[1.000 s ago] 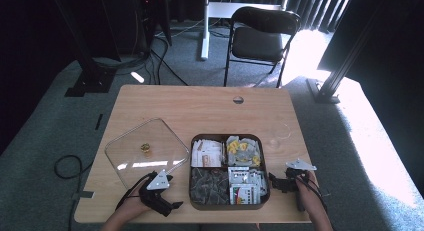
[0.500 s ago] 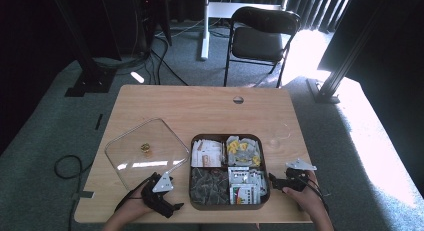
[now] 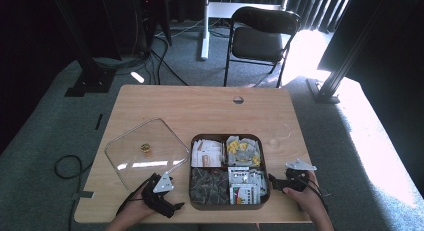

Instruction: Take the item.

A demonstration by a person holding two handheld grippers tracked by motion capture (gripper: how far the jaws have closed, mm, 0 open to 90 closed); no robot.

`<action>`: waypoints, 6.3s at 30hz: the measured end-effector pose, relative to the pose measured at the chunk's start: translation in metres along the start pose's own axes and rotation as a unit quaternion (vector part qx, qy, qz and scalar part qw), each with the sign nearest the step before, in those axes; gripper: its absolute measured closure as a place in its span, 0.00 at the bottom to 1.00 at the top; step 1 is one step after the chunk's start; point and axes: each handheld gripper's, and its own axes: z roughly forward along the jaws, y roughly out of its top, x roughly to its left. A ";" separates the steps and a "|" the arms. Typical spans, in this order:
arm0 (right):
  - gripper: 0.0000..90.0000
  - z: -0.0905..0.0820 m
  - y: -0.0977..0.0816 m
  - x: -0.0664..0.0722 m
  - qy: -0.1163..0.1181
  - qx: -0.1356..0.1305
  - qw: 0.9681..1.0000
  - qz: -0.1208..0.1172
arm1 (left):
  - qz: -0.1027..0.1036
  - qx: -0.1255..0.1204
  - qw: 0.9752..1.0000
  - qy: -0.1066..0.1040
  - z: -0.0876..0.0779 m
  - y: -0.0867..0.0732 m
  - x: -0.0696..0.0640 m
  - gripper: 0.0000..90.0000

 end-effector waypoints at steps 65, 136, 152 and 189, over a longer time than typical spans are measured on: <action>0.15 -0.026 0.079 0.039 0.084 -0.067 0.991 -0.083 | 0.001 0.000 1.000 -0.001 0.000 0.000 0.000 0.01; 0.92 -0.003 0.111 0.052 0.182 -0.054 0.973 -0.131 | 0.001 0.000 1.000 -0.001 0.000 0.000 0.000 0.01; 0.92 -0.029 0.125 0.040 0.174 -0.094 0.974 -0.113 | 0.002 0.000 1.000 -0.001 0.000 0.000 0.000 0.01; 0.92 -0.045 0.140 -0.046 0.026 -0.154 0.988 0.008 | 0.001 0.000 1.000 -0.001 0.000 0.000 0.000 0.01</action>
